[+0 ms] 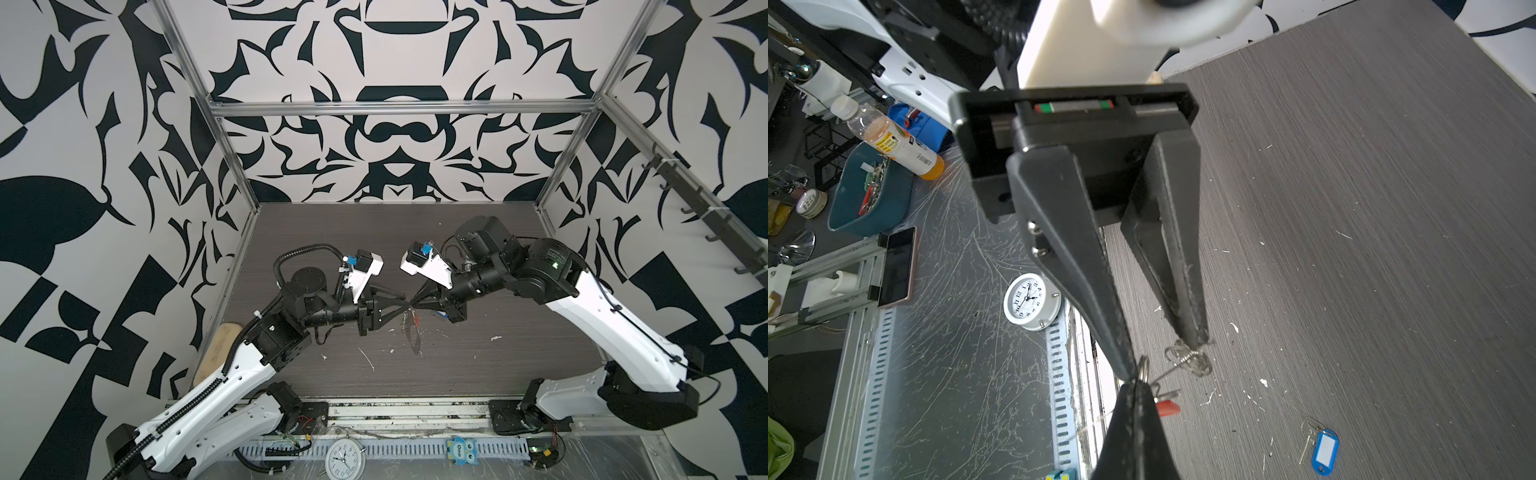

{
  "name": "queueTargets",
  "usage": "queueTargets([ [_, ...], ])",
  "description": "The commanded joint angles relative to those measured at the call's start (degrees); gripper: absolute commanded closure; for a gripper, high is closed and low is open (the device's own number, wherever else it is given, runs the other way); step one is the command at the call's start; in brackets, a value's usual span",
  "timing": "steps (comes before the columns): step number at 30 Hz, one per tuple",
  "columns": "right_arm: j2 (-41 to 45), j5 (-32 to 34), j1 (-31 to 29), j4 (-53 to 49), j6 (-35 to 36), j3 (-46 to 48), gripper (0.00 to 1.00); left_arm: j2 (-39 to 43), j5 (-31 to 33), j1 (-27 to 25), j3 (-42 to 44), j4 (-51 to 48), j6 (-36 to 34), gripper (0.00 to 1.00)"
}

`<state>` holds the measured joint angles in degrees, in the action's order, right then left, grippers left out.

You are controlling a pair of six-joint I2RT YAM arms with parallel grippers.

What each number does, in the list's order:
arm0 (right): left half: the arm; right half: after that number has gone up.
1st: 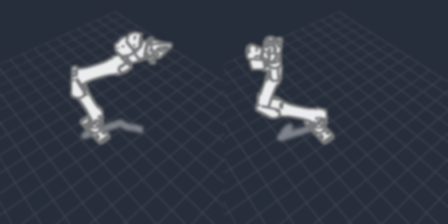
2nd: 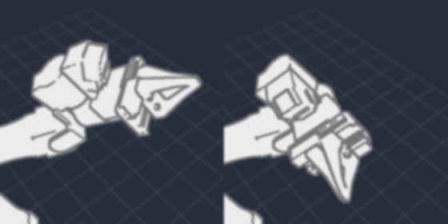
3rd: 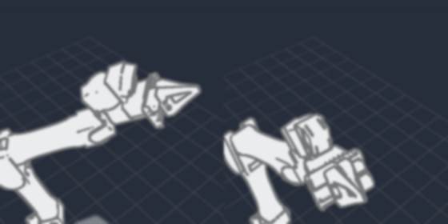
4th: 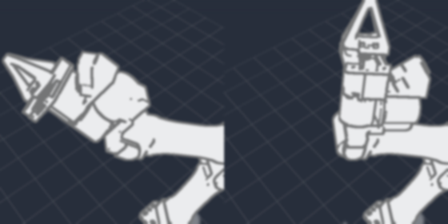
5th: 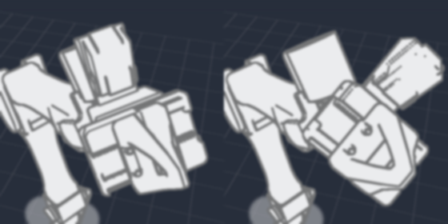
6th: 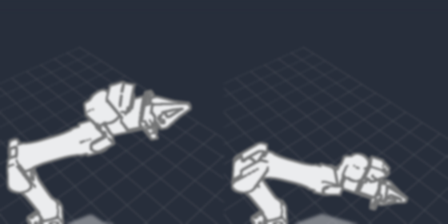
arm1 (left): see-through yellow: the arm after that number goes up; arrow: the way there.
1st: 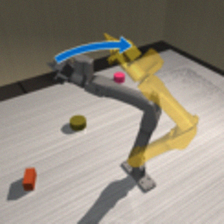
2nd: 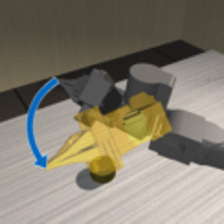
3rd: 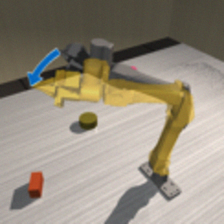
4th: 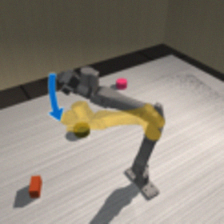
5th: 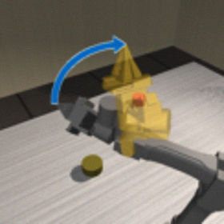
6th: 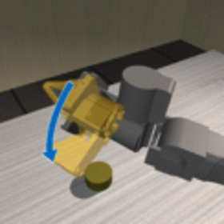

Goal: Remove the keys from the keyring

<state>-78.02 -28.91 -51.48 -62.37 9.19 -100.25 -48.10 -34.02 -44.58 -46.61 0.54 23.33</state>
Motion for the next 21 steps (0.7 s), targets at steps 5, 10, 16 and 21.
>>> queueTargets([
  [5, 1.6, 0.1, -0.2, 3.7, -0.7, -1.9, 1.0, 0.2, -1.2, 0.1, -1.3, -1.0, -0.5, 0.71],
  [10, 1.7, 0.2, -0.2, 4.1, -0.7, -1.7, 1.0, -0.2, -1.7, 0.1, -1.5, -0.4, -0.4, 0.8],
  [16, 2.5, 0.3, -0.2, 6.8, -2.4, -0.3, 1.0, 0.4, 0.8, 0.1, -0.8, 1.0, -0.3, 1.0],
  [21, 7.1, 3.1, -0.2, 17.6, -8.0, 6.2, 0.87, 3.6, 6.8, 0.1, 3.0, 7.8, 0.4, 1.0],
])
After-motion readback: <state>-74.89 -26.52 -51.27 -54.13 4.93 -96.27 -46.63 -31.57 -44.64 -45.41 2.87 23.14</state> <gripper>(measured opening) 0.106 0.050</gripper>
